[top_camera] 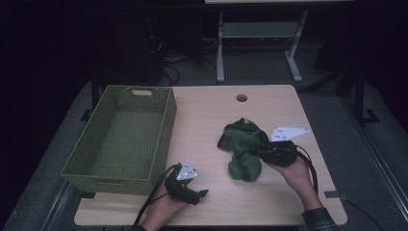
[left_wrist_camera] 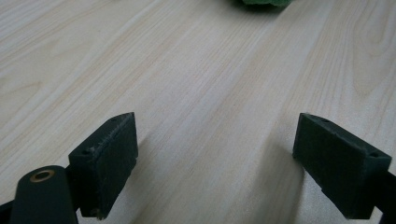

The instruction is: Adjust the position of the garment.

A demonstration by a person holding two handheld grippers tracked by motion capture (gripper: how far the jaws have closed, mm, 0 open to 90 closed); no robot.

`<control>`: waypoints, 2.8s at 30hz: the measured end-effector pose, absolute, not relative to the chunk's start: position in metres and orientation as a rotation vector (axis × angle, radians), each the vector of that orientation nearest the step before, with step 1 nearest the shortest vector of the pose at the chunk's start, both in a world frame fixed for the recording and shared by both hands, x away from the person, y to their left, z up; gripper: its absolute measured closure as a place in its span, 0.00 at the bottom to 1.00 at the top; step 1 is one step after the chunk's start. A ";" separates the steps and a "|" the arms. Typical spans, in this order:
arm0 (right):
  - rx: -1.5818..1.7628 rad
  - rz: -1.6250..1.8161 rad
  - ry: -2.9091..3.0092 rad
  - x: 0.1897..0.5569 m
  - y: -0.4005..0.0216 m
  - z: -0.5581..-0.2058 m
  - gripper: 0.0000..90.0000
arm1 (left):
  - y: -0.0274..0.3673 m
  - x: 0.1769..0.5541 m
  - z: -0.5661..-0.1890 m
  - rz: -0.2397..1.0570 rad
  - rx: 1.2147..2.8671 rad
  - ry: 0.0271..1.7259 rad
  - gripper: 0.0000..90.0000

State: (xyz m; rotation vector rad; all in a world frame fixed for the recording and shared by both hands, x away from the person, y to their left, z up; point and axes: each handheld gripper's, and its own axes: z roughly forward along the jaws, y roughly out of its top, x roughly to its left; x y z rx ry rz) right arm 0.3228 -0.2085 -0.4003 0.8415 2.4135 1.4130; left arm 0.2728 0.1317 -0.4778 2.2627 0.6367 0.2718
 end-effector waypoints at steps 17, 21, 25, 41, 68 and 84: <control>0.969 1.169 2.672 0.340 -0.179 -0.460 1.00 | 0.132 0.273 -0.478 0.267 2.267 0.635 0.14; 1.018 1.189 2.685 0.342 -0.181 -0.462 1.00 | 0.132 0.273 -0.478 0.267 2.267 0.636 0.14; 1.004 1.178 2.671 0.340 -0.181 -0.459 0.98 | 0.130 0.274 -0.478 0.268 2.266 0.638 0.14; 1.021 1.261 2.504 0.340 -0.207 -0.422 0.70 | 0.110 0.300 -0.444 0.252 2.266 0.568 0.21; 1.208 1.186 2.318 0.422 -0.240 -0.400 0.65 | 0.065 0.433 -0.419 0.276 2.190 0.627 0.56; 1.279 1.076 2.427 0.444 -0.238 -0.452 0.58 | 0.034 0.482 -0.454 0.253 2.269 0.640 0.57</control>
